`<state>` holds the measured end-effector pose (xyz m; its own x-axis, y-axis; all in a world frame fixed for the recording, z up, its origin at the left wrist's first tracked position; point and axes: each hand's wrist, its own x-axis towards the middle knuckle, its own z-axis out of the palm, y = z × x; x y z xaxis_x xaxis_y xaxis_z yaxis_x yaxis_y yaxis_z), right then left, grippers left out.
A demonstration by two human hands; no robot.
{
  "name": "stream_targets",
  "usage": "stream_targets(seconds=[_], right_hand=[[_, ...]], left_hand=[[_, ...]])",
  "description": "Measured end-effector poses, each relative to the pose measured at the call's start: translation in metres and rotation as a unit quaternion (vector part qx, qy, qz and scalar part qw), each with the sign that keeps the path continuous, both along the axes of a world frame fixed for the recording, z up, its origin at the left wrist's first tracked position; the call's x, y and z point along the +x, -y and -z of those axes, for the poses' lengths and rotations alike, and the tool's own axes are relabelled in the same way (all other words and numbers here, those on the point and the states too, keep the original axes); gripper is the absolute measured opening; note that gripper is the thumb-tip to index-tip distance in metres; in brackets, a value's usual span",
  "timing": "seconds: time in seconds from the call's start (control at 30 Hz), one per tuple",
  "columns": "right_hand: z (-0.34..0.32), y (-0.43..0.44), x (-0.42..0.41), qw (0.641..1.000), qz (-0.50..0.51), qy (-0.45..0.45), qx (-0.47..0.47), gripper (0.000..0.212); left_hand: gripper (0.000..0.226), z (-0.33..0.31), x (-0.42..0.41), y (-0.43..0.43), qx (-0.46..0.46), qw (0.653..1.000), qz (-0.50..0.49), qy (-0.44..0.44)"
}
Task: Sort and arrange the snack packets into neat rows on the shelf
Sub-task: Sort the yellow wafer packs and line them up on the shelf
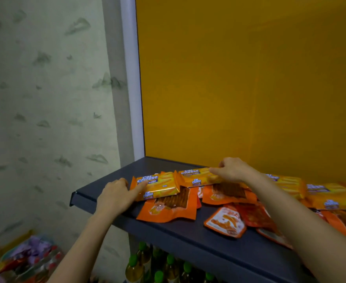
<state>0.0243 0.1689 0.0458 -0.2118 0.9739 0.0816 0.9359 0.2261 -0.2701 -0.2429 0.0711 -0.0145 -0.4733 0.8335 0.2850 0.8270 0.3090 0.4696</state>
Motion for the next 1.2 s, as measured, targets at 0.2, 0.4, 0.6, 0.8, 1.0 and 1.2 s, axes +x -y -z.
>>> stream_targets(seconds=[0.2, 0.4, 0.6, 0.8, 1.0, 1.2], right_hand=[[0.010, -0.030, -0.022, 0.997, 0.047, -0.006, -0.054, 0.077], [0.019, -0.047, -0.035, 0.989, 0.080, -0.032, -0.123, 0.095], [0.021, -0.059, -0.038, 0.969, 0.118, -0.142, -0.166, 0.100], [0.022, -0.056, -0.037, 0.963, 0.137, -0.223, -0.069, 0.061], [0.021, -0.043, -0.024, 0.926, 0.183, -0.325, 0.051, 0.045], [0.020, 0.000, 0.000, 0.870, 0.180, -0.451, 0.087, 0.016]], left_hand=[[0.092, 0.000, -0.012, -0.039, -0.075, 0.992, 0.037, 0.091], [0.059, -0.002, -0.022, -0.056, -0.097, 0.981, 0.106, 0.131], [0.055, 0.000, -0.036, -0.068, -0.029, 0.955, 0.157, 0.252], [0.048, 0.000, -0.052, -0.072, 0.037, 0.903, 0.189, 0.384], [0.031, -0.011, -0.059, -0.074, 0.108, 0.921, 0.207, 0.313], [0.026, -0.018, -0.054, -0.074, 0.129, 0.917, 0.250, 0.282]])
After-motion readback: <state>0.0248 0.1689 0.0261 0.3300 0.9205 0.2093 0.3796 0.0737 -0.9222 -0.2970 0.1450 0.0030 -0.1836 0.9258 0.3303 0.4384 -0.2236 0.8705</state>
